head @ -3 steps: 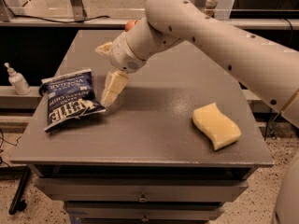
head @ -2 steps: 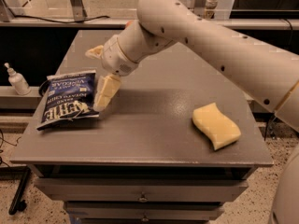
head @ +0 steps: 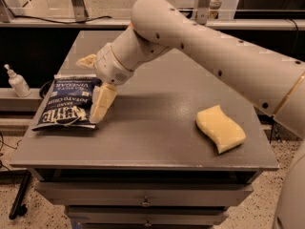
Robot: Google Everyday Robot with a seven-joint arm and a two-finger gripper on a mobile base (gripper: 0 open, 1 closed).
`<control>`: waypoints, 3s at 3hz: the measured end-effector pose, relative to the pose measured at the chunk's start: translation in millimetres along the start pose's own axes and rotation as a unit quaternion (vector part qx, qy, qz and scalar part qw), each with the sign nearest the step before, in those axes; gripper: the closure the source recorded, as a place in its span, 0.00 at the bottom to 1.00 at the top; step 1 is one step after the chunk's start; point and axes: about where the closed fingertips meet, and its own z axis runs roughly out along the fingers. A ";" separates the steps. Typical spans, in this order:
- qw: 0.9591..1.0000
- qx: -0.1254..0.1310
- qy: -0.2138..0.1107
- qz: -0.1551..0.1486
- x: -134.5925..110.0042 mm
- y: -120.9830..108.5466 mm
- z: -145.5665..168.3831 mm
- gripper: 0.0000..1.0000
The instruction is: Pick blue chip bag
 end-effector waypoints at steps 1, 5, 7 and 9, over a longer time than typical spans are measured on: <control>1.000 -0.014 -0.003 -0.004 3.2 4.8 16.2 0.03; 0.999 0.019 0.018 -0.020 -0.9 -27.1 -16.2 0.91; 0.997 0.076 0.027 -0.020 3.1 -62.2 -59.3 1.00; 0.984 0.178 0.013 -0.021 18.7 -82.6 -157.5 1.00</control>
Offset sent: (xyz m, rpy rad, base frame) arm -0.0083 0.0129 -0.0376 -0.0149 0.0429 0.0361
